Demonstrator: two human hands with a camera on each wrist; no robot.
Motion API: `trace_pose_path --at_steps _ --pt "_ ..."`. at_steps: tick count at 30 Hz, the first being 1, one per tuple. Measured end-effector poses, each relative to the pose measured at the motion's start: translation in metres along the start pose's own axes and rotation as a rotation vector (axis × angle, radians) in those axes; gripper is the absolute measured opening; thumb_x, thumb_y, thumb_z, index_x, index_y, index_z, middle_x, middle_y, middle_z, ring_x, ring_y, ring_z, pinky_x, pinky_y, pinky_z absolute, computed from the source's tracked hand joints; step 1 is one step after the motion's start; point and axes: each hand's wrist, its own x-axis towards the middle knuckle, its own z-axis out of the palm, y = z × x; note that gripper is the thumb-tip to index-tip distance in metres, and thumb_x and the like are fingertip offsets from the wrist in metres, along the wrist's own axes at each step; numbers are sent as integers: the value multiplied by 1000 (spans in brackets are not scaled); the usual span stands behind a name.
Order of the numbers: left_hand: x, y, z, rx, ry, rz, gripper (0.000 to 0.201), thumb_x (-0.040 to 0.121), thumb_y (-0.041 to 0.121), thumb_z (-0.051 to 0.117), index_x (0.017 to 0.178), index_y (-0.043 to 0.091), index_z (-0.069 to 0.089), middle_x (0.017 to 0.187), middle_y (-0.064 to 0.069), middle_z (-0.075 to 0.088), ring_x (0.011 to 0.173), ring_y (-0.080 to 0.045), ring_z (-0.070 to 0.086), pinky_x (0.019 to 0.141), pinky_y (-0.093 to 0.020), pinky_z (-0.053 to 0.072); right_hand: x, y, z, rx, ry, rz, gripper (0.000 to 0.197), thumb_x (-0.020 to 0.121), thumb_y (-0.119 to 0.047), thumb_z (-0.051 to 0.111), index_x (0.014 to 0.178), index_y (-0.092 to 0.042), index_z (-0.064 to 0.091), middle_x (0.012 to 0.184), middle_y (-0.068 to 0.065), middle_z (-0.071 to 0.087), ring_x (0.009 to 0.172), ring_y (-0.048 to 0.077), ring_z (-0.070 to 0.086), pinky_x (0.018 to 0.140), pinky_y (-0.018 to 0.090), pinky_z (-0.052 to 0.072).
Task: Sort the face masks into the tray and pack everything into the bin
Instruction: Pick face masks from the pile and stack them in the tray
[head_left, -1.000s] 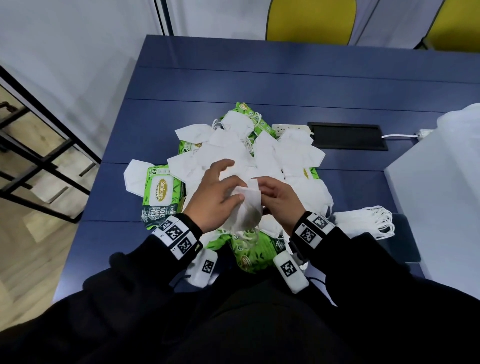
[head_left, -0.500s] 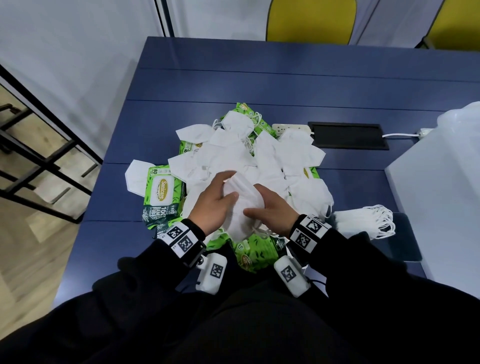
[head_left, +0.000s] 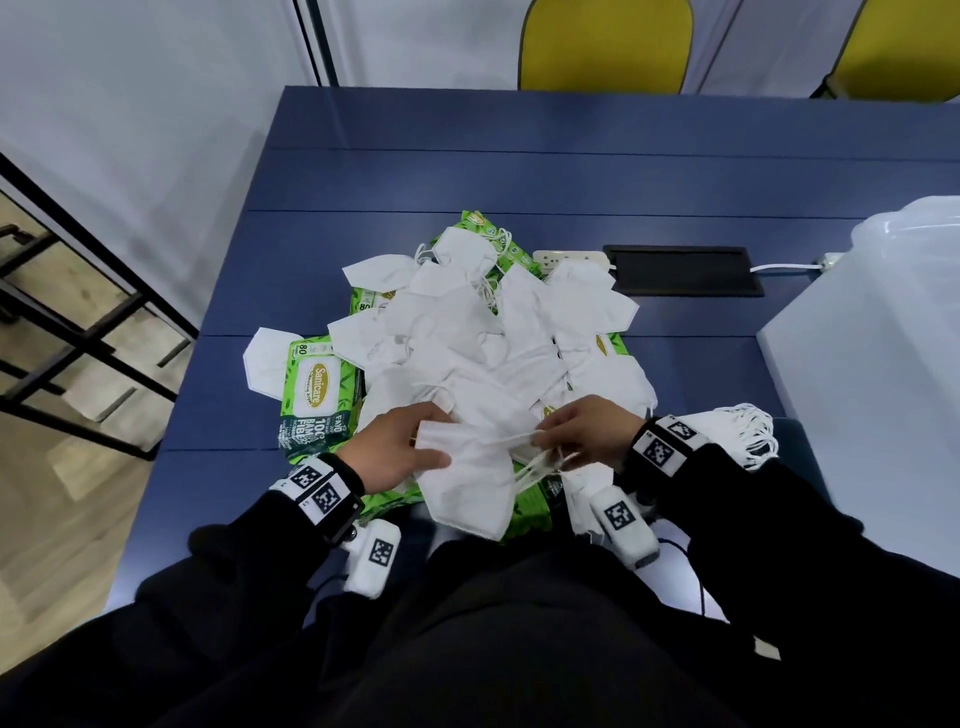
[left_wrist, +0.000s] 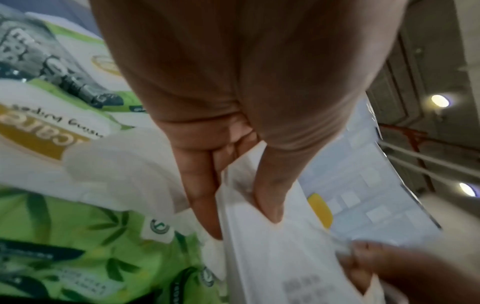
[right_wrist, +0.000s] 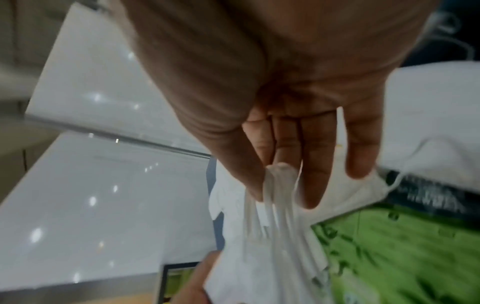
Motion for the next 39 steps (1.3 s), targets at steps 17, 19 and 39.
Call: trace_pose_path --at_steps 17,19,39 --pt "-15 25 2 140 -119 9 33 88 19 79 120 16 69 101 2 74 73 -3 71 66 -31 59 -26 -8 -9 577 10 -239 33 91 4 66 122 -7 59 54 0 28 46 18 36 65 41 59" --pt "-15 33 7 85 -153 -6 27 90 14 77 115 14 68 95 0 74 71 -18 75 65 -36 62 -28 -9 -3 626 25 -275 30 94 0 64 120 -12 58 55 -2 25 44 14 24 47 28 43" --pt "21 123 103 77 -50 64 53 91 39 71 140 26 57 136 6 64 122 -16 59 106 -38 47 -67 46 -110 652 148 -251 34 95 -27 67 127 -16 61 96 8 68 88 22 69 79 37 54"
